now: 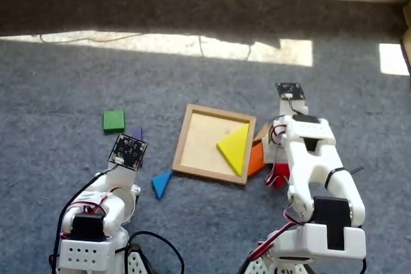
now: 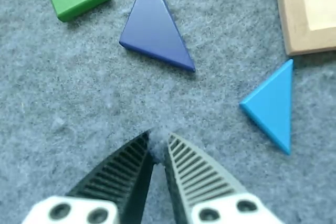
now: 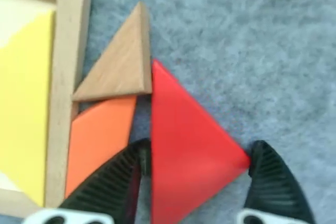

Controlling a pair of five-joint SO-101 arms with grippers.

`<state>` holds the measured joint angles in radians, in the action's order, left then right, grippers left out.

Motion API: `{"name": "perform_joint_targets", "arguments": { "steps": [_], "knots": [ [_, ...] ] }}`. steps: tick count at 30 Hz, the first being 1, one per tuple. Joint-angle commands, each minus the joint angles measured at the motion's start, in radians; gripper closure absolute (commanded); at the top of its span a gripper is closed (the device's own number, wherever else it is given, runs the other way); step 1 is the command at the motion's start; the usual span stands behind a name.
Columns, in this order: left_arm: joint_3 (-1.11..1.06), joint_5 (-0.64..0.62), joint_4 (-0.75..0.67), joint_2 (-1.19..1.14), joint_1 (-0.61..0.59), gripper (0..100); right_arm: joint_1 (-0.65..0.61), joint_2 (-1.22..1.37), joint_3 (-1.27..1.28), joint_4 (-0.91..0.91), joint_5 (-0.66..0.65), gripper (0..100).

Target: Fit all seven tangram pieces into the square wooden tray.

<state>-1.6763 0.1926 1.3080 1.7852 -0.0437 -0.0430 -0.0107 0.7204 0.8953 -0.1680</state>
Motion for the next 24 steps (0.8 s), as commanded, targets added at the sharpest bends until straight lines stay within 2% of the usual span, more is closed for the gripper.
{"name": "perform_joint_targets", "arguments": {
  "steps": [1, 12, 24],
  "knots": [
    [-0.021, -0.002, 0.003, 0.012, -0.012, 99, -0.002, 0.013, -0.031, 0.016, -0.008, 79.9],
    [-0.021, -0.002, 0.003, 0.012, -0.012, 99, -0.044, -0.200, 0.012, 0.035, -0.015, 80.0],
    [-0.021, -0.002, 0.003, 0.012, -0.012, 99, -0.047, -0.297, 0.068, 0.035, -0.011, 80.1]
  ]
}}
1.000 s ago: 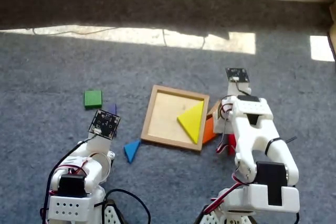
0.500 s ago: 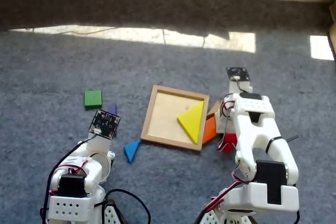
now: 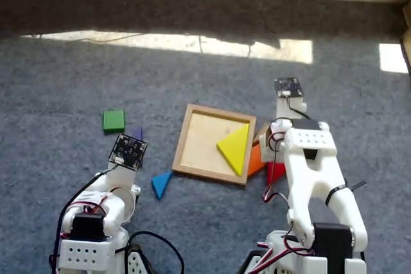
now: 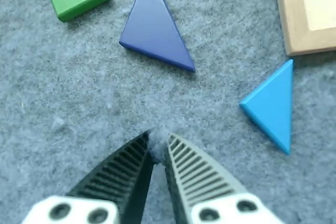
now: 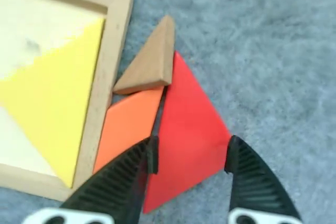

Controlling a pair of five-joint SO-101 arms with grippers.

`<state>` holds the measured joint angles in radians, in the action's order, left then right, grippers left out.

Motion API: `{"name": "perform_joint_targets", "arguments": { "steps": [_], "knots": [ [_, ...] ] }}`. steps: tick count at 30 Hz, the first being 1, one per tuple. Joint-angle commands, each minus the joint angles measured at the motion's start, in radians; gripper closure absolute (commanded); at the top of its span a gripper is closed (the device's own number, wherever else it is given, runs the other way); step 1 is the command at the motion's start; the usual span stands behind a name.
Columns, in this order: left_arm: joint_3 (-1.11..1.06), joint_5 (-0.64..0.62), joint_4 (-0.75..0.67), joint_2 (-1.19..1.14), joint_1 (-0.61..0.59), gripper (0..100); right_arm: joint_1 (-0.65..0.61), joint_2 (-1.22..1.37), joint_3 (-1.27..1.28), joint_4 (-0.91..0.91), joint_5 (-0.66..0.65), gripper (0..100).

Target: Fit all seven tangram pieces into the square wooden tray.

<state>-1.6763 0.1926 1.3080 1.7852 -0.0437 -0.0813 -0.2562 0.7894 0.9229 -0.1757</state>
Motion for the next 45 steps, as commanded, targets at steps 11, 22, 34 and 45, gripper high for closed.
{"name": "perform_joint_targets", "arguments": {
  "steps": [11, 22, 34, 45],
  "knots": [
    [-0.021, -0.002, 0.003, 0.012, -0.012, 99, -0.002, 0.096, -0.005, 0.005, 0.000, 69.2],
    [-0.021, -0.002, 0.003, 0.012, -0.012, 99, -0.005, 0.260, -0.143, 0.081, -0.008, 83.8],
    [-0.021, -0.002, 0.003, 0.012, -0.012, 99, -0.001, 0.053, -0.119, 0.088, -0.009, 88.4],
    [-0.021, -0.002, 0.003, 0.012, -0.012, 99, 0.005, 0.031, -0.154, 0.085, -0.032, 63.2]
  ]
}}
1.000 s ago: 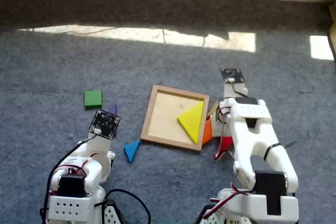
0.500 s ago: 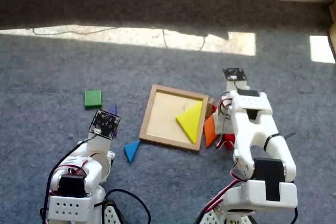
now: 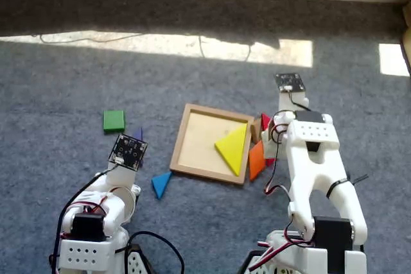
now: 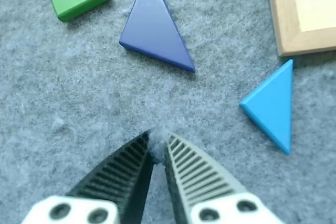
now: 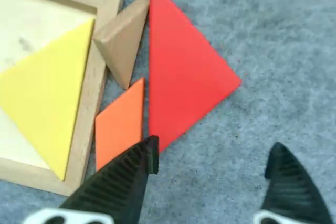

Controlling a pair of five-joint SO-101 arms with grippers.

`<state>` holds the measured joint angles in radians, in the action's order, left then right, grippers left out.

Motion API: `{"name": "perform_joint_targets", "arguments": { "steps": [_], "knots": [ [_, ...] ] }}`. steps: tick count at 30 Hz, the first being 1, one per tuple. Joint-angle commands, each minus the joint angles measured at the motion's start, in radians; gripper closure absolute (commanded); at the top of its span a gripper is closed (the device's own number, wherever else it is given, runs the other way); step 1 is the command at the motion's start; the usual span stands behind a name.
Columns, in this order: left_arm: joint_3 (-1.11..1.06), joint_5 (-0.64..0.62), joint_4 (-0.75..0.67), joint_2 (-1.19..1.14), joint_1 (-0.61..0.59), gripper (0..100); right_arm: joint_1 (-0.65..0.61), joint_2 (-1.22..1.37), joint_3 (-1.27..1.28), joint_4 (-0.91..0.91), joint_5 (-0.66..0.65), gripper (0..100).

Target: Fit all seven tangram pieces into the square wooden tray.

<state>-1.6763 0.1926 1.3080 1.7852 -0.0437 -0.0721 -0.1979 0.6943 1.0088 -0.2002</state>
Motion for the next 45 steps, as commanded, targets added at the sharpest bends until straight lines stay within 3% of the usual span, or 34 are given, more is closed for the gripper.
{"name": "perform_joint_targets", "arguments": {
  "steps": [1, 14, 22, 27, 30, 32, 39, 45],
  "knots": [
    [-0.021, -0.002, 0.003, 0.012, -0.012, 99, -0.007, -0.002, -0.082, 0.002, -0.009, 63.2],
    [-0.021, -0.002, 0.003, 0.012, -0.012, 99, -0.050, 0.375, -0.314, 0.008, -0.012, 63.5],
    [-0.021, -0.002, 0.003, 0.012, -0.012, 99, -0.051, 0.395, -0.311, 0.008, -0.089, 76.7],
    [-0.021, -0.002, 0.003, 0.012, -0.012, 99, -0.051, 0.395, -0.314, 0.008, -0.089, 76.0],
    [-0.021, -0.002, 0.003, 0.012, -0.012, 99, -0.051, 0.395, -0.331, 0.010, -0.086, 68.2],
    [-0.021, -0.002, 0.003, 0.012, -0.012, 99, -0.056, 0.400, -0.361, 0.039, -0.084, 63.9],
    [-0.021, -0.002, 0.003, 0.012, -0.012, 99, -0.062, 0.588, -0.604, 0.176, -0.089, 63.7],
    [-0.021, -0.002, 0.003, 0.012, -0.012, 99, -0.062, 0.773, -0.829, 0.343, -0.140, 68.4]
  ]
}}
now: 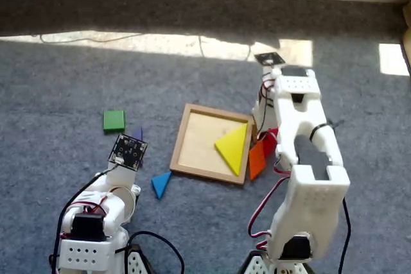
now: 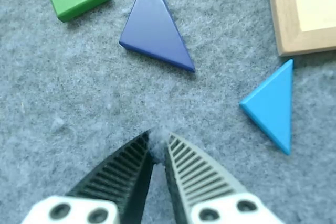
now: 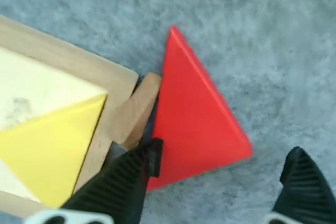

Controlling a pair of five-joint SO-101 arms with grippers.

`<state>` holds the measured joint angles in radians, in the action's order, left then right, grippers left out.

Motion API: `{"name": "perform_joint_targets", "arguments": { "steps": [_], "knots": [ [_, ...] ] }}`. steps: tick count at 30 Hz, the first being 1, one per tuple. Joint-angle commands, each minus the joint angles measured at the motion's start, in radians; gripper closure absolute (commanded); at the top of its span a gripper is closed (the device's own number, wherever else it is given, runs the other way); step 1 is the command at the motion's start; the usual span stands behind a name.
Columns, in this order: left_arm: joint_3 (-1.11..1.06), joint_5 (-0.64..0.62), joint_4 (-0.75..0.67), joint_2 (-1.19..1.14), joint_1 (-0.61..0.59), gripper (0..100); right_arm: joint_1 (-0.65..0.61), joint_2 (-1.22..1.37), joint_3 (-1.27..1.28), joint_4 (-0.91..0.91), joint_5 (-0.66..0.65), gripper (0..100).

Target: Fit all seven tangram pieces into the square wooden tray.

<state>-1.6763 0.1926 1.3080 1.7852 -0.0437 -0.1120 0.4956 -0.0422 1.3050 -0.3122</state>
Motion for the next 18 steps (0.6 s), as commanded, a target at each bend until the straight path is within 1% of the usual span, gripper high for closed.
{"name": "perform_joint_targets", "arguments": {
  "steps": [1, 6, 9, 11, 18],
  "knots": [
    [-0.021, -0.002, 0.003, 0.012, -0.012, 99, -0.022, 0.093, -0.117, 0.054, -0.031, 69.5],
    [-0.021, -0.002, 0.003, 0.012, -0.012, 99, -0.038, 0.116, -0.171, 0.059, -0.038, 71.2],
    [-0.021, -0.002, 0.003, 0.012, -0.012, 99, -0.051, 0.116, -0.168, 0.070, -0.095, 71.4],
    [-0.021, -0.002, 0.003, 0.012, -0.012, 99, -0.051, 0.116, -0.170, 0.084, -0.098, 71.7],
    [-0.021, -0.002, 0.003, 0.012, -0.012, 99, -0.050, 0.110, -0.173, 0.088, -0.103, 84.0]
  ]
}}
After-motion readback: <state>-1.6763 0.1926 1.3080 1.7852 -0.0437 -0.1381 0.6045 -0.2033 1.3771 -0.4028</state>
